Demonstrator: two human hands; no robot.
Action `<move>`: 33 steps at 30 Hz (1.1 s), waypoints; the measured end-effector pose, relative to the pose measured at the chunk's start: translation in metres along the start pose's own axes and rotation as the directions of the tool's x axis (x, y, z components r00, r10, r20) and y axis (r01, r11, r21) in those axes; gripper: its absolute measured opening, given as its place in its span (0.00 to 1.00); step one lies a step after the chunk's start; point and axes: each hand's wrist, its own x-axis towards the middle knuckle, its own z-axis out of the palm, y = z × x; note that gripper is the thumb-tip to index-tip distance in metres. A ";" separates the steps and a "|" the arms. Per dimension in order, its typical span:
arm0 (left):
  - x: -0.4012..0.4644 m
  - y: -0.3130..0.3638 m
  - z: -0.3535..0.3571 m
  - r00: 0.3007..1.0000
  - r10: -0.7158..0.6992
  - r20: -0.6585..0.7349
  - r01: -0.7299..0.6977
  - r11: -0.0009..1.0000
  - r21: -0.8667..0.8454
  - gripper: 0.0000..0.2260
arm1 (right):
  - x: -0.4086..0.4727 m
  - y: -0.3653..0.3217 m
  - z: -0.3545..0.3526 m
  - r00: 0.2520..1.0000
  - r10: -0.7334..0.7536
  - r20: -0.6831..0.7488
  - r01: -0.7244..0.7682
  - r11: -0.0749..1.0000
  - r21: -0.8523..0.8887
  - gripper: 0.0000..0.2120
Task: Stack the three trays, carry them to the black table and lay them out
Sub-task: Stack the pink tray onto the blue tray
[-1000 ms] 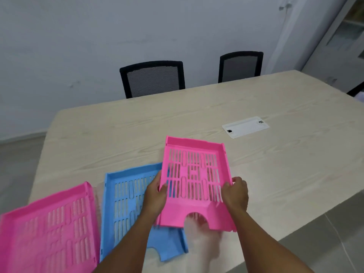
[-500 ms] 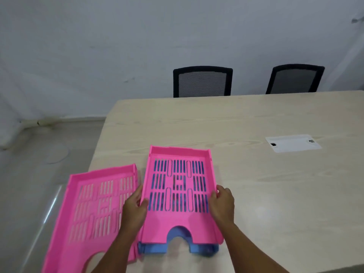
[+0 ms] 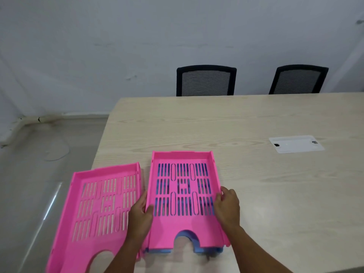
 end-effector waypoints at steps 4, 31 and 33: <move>0.001 -0.002 0.002 1.000 0.016 0.020 -0.016 1.000 0.026 0.29 | -0.001 0.006 0.000 1.000 0.002 0.006 -0.002 1.000 0.003 0.12; 0.006 -0.006 0.020 0.997 -0.079 0.016 0.075 0.983 0.167 0.24 | 0.015 -0.001 -0.009 0.990 -0.060 0.126 0.048 0.994 0.099 0.12; 0.008 -0.004 0.019 0.997 -0.075 0.013 0.072 0.986 0.152 0.23 | 0.013 -0.002 -0.009 0.991 -0.057 0.119 0.047 0.995 0.088 0.10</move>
